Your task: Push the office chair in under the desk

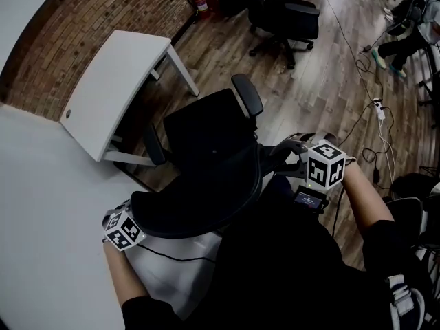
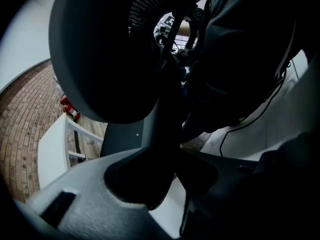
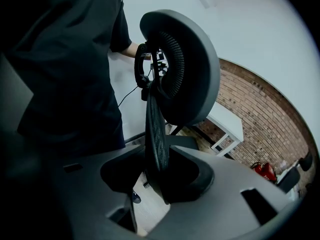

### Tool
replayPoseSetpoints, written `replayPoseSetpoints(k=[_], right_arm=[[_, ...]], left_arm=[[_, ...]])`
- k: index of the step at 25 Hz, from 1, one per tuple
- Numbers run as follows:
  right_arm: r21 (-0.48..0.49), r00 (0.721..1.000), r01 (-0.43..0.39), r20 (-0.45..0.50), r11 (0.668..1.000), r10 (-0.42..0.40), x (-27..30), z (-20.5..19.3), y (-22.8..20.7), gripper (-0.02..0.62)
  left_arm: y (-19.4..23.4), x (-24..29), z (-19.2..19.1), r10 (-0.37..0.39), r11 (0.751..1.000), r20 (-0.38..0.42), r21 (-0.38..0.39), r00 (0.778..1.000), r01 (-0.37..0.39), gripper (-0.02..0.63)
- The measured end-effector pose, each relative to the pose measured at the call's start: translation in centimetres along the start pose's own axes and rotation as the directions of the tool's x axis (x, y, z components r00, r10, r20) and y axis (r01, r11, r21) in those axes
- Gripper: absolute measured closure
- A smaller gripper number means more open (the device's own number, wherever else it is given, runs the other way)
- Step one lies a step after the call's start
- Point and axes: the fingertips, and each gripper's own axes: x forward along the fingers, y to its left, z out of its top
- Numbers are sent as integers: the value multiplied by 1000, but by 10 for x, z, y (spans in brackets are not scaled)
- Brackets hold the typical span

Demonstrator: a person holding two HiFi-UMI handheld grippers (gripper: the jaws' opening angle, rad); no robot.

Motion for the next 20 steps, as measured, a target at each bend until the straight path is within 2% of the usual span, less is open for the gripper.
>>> replayPoseSetpoints(k=[13, 20], right_arm=[[-54, 1000, -24, 5, 998, 24, -15, -24, -12, 443], [-100, 996, -92, 14, 991, 93, -28, -40, -29, 445]], left_arm=[[-15, 9, 28, 95, 994, 19, -60, 995, -94, 442], [-23, 16, 50, 101, 987, -2, -129, 995, -100, 443]])
